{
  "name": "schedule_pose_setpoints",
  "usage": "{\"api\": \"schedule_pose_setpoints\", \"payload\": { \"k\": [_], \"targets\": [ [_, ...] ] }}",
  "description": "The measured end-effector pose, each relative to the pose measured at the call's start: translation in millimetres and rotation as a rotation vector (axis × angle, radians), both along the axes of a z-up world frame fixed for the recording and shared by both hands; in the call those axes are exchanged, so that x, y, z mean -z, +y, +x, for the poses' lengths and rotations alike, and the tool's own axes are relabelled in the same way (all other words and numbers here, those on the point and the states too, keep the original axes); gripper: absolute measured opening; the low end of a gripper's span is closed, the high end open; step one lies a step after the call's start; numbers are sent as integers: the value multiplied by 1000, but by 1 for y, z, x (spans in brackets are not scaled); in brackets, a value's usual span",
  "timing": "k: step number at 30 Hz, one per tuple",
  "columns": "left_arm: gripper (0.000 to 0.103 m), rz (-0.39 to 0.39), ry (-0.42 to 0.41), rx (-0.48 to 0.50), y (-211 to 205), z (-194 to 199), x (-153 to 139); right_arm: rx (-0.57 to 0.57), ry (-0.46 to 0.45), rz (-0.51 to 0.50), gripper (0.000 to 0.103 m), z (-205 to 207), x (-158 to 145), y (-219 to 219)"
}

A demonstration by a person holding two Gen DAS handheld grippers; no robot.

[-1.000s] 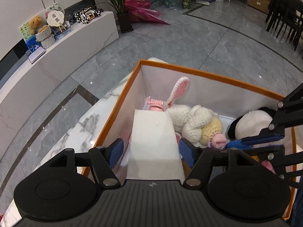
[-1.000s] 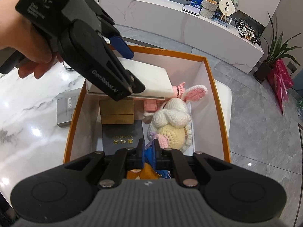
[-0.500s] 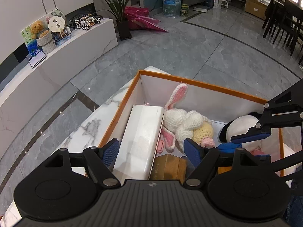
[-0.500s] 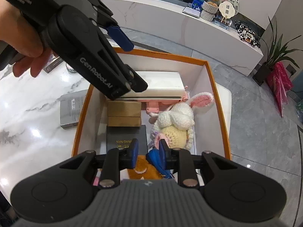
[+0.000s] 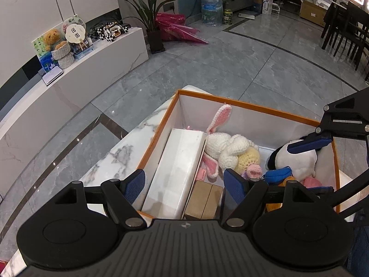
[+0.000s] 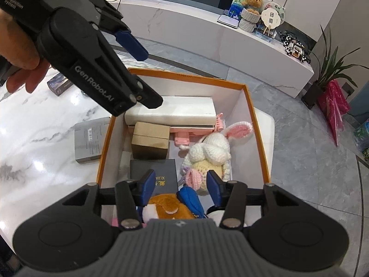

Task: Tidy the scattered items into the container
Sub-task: 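Open both tools to drop the white box and pink case into the orange box, then move both tools back over the table toward the remaining items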

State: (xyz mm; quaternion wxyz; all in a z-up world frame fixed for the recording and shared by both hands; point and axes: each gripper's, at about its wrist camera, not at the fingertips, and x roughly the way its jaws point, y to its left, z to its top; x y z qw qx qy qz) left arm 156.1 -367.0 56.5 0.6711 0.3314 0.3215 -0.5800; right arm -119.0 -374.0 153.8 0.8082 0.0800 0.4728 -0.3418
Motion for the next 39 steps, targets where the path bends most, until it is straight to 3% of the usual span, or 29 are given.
{"api": "schedule_pose_setpoints", "payload": {
  "k": [3,23,26,37,39],
  "targets": [
    [88,-8,-4,0,3,1,-5,-3,-1,-10,58,0,-4,2],
    [88,-112,-57,-33,61,20,-63,-42,-40,-106,65,25,-55,27],
    [88,-134,-62,-46,75,25,-71,-56,-39,-130,72,33,-65,36],
    [88,-230,-72,-117,140,53,-103,-78,-107,-243,74,63,-109,70],
    [88,-265,-77,-140,155,60,-110,-73,-132,-266,79,68,-116,76]
  ]
}}
